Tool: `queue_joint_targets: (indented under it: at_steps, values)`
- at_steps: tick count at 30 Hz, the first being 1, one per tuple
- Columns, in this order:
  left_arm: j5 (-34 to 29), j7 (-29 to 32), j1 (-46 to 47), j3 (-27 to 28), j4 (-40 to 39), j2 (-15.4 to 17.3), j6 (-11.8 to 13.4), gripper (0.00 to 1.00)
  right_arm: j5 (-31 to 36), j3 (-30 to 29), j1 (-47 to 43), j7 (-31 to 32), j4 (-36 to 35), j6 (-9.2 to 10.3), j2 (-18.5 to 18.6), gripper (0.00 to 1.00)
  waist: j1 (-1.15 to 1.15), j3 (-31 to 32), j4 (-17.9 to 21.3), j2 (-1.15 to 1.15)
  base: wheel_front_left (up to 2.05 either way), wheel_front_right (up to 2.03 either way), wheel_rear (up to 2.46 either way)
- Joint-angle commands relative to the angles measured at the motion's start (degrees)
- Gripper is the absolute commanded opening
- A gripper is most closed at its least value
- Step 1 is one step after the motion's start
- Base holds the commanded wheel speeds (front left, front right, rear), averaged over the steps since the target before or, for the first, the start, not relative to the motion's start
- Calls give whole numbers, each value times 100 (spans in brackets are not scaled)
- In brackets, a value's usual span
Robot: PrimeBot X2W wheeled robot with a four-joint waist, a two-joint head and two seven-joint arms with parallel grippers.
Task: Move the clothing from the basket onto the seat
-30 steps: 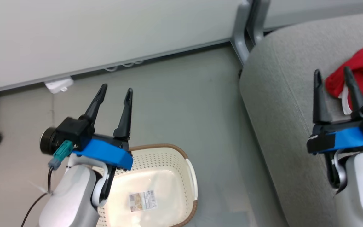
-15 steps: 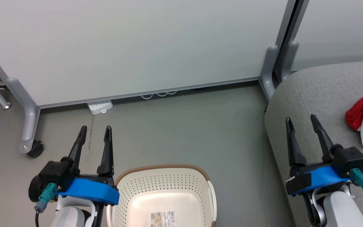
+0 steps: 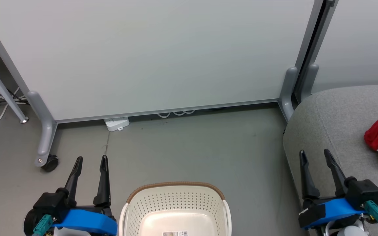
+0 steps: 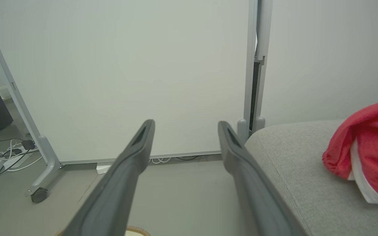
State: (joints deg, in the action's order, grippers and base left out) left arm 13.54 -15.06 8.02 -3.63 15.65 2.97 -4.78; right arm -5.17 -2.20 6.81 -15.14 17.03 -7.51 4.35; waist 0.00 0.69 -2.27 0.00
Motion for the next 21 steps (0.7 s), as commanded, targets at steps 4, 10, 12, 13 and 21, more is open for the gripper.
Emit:
queue_joint_targets:
  at_steps: [4,10,12,13,21]
  values:
    - [-58,-16,-144,73,-39,1,-51,100,-61,16,-162,1,-7,4,-48,100,0,55,-22,0,0,0,0]
    - [48,-16,-261,51,-107,0,-47,100,-91,58,-277,1,-24,5,-92,100,0,103,-19,0,0,0,0]
    - [65,-16,-281,41,-125,0,-29,100,-100,67,-288,1,-17,4,-103,100,0,111,-15,0,0,0,0]
    - [71,-16,-299,36,-131,0,-18,100,-100,72,-305,1,-17,4,-109,100,0,117,-12,0,0,0,0]
    - [16,-16,-335,-32,-79,0,45,100,-122,90,-309,1,21,4,-131,100,0,120,6,0,0,0,0]
